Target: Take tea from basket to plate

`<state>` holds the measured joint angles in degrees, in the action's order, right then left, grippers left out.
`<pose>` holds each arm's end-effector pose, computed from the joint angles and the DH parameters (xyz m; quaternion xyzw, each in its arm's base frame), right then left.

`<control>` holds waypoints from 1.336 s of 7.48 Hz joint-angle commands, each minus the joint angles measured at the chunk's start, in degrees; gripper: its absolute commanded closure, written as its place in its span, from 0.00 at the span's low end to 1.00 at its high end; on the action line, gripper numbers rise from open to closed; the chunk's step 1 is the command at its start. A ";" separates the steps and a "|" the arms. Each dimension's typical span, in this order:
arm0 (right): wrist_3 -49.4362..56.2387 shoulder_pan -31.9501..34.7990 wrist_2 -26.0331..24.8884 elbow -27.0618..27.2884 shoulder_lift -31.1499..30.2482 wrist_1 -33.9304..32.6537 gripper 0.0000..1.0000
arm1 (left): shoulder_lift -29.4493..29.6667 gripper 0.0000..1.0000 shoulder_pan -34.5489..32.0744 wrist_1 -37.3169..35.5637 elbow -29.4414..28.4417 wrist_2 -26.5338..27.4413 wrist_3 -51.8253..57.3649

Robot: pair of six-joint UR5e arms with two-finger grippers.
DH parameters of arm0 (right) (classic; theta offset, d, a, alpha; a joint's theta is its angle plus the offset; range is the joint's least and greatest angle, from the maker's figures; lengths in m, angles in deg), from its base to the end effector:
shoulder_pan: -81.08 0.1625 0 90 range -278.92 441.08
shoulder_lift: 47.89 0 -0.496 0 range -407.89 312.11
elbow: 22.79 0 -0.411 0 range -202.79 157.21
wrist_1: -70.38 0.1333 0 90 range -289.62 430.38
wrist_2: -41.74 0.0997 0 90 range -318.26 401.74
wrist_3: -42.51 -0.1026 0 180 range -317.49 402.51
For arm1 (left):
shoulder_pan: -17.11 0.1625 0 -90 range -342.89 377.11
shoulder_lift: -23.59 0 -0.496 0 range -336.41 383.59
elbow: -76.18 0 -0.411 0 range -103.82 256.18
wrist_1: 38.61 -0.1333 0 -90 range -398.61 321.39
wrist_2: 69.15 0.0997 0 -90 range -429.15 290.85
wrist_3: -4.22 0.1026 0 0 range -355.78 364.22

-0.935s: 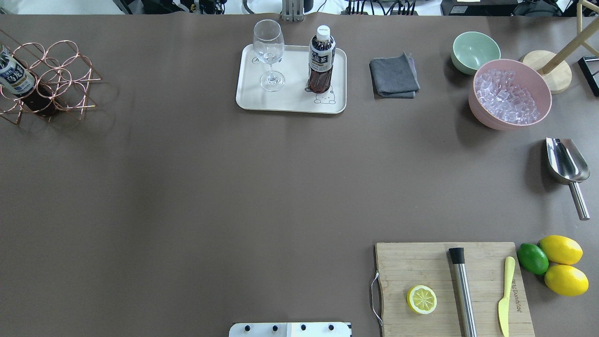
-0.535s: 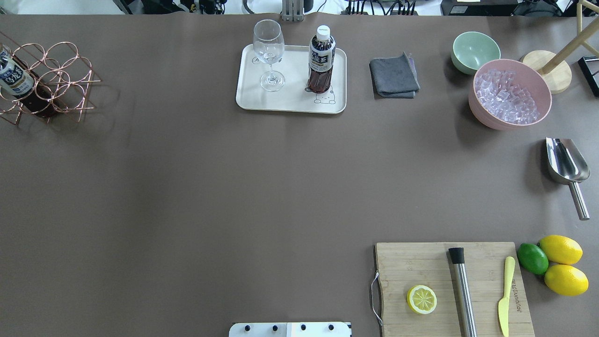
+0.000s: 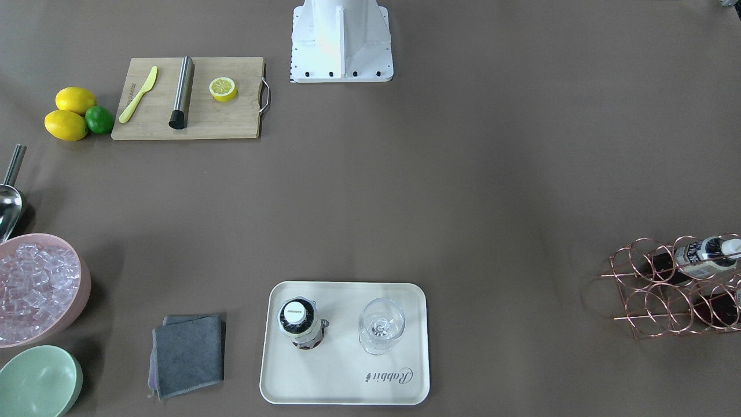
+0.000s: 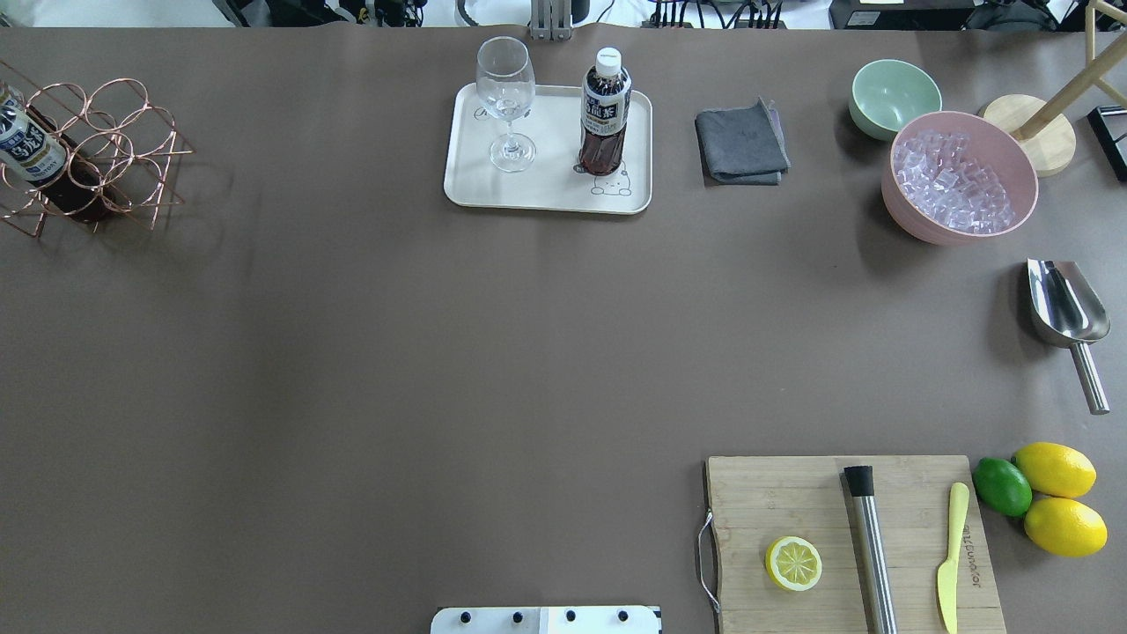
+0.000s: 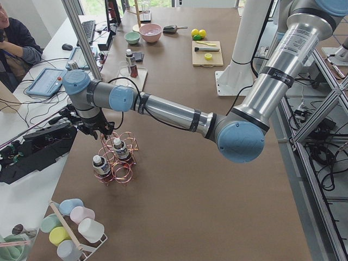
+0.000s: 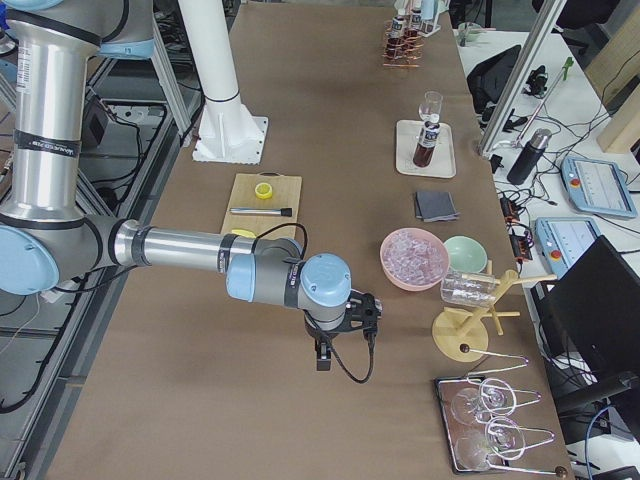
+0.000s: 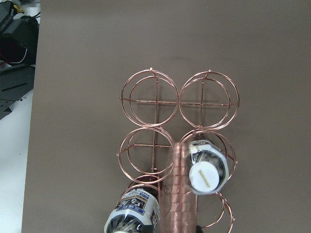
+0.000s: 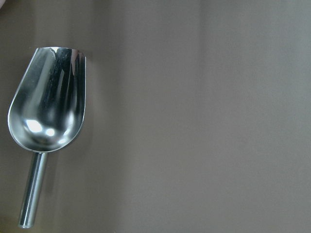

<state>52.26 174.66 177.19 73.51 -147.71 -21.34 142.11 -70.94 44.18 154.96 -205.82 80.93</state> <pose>0.0862 -0.4138 0.7572 0.0029 -0.3882 -0.0320 0.9210 -0.0335 -0.7413 0.5279 0.3037 0.2645 0.6066 0.6854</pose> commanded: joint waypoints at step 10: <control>0.01 -0.06 0.34 -0.42 -0.02 0.05 0.00 | -20.52 0.02 -4.69 -9.05 20.38 -0.17 -44.64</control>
<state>52.27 174.59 177.62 73.10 -147.73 -21.37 124.41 -76.81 34.76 175.99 -206.23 48.88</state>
